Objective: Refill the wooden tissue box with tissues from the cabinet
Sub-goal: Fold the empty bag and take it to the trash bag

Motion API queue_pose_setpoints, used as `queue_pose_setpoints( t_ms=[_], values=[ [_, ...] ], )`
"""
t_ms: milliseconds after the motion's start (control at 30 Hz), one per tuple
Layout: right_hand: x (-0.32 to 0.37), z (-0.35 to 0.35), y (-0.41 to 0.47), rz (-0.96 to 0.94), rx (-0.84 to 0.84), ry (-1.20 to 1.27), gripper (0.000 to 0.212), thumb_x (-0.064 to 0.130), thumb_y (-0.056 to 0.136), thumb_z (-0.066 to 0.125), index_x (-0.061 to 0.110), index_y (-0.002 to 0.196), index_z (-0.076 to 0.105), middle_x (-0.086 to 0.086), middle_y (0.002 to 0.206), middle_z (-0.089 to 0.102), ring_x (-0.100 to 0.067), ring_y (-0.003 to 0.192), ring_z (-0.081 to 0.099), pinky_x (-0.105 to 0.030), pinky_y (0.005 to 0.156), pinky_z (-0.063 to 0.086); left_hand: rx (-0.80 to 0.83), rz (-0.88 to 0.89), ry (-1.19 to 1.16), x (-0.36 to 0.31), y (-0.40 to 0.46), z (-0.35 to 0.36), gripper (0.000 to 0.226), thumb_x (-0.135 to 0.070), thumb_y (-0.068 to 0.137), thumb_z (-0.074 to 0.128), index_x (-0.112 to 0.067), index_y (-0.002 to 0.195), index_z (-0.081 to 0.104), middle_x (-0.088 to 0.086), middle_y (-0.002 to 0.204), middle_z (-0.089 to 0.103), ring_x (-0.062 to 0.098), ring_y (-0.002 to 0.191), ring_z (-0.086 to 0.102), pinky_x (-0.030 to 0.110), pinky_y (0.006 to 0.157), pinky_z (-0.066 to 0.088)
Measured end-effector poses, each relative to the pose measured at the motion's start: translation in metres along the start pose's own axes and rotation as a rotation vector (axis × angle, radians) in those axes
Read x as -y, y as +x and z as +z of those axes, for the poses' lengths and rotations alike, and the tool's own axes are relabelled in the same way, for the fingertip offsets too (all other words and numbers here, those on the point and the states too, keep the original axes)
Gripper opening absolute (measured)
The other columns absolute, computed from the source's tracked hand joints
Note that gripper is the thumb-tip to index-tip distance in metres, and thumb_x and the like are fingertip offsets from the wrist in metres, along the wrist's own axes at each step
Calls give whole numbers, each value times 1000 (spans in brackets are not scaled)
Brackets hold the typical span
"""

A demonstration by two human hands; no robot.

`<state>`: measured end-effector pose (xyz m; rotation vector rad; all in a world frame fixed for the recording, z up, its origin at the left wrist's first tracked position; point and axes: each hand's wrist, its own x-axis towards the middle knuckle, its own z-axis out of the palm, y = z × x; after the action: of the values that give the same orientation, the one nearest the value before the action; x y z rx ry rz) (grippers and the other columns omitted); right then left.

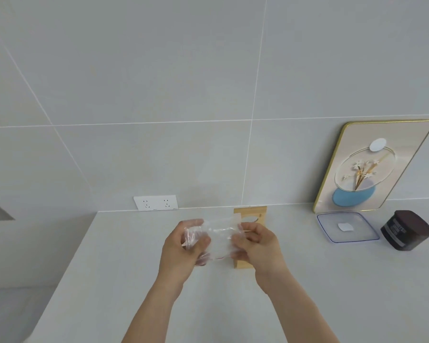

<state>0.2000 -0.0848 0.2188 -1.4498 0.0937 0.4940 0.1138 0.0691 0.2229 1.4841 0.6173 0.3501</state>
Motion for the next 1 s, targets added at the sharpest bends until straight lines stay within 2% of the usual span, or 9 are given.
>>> queue_pose_setpoints(
  t_ms=[100, 200, 333, 400, 567, 633, 733, 900, 1000],
  values=[
    [-5, 6, 1, -15, -74, 32, 39, 2, 87, 79, 7, 117, 55, -13, 95, 76, -20, 63, 74, -36, 65, 65, -90, -12, 8, 6, 0, -2, 34, -6, 86, 78, -27, 111, 70, 14, 106, 73, 23, 61, 70, 31, 59, 62],
    [-8, 13, -1, 7, 13, 45, 38, 2, 86, 79, 6, 111, 52, -15, 99, 74, -23, 66, 75, -33, 62, 64, -137, -35, 3, 8, 2, -11, 33, -9, 87, 77, -27, 112, 67, 10, 106, 73, 24, 59, 69, 30, 59, 61],
    [-13, 27, 1, -23, 47, -35, 17, -9, 88, 72, 4, 88, 61, -15, 83, 68, -17, 57, 69, -26, 59, 62, -116, -80, -4, 13, 7, -29, 34, -17, 88, 77, -31, 116, 64, 7, 111, 73, 29, 80, 77, 32, 70, 64],
    [-16, 40, 4, -36, -4, -65, 14, -9, 89, 69, 5, 89, 67, -16, 85, 68, -16, 58, 69, -24, 59, 62, -169, -98, -36, 16, 8, -41, 37, -17, 87, 78, -26, 117, 59, 8, 110, 72, 32, 87, 77, 35, 74, 63],
    [-29, 92, 9, -72, -47, -163, 24, -5, 92, 66, 17, 97, 73, -12, 97, 70, -17, 62, 69, -35, 75, 67, -253, -126, -68, 24, 20, -91, 39, -8, 86, 76, -21, 107, 47, 2, 102, 74, 27, 74, 72, 39, 79, 62],
    [-35, 122, 9, -77, -54, -224, 25, -1, 92, 66, 22, 96, 74, -6, 97, 71, -13, 58, 70, -42, 83, 66, -284, -110, -39, 27, 27, -120, 31, -4, 85, 75, -19, 97, 50, 4, 102, 76, 26, 73, 72, 42, 79, 63],
    [-47, 182, 5, -95, -28, -328, 26, 1, 93, 64, 24, 97, 75, -4, 96, 72, -13, 57, 72, -42, 82, 66, -330, -94, 4, 36, 39, -179, 17, 0, 85, 72, -15, 85, 64, 1, 100, 79, 21, 72, 73, 41, 76, 64],
    [-83, 314, -9, -115, 48, -541, 21, 15, 91, 66, 25, 105, 78, 10, 93, 76, -25, 82, 77, -50, 84, 63, -418, -117, 34, 55, 57, -309, 27, -5, 86, 72, -31, 93, 76, -9, 96, 76, 23, 77, 75, 43, 83, 63],
    [-110, 400, -17, -145, 130, -651, 22, 24, 91, 66, 27, 109, 77, 11, 101, 76, -22, 86, 76, -49, 90, 61, -496, -127, 67, 71, 65, -392, 26, -7, 86, 73, -29, 99, 76, -12, 99, 77, -1, 69, 70, 33, 85, 59]
  ],
)
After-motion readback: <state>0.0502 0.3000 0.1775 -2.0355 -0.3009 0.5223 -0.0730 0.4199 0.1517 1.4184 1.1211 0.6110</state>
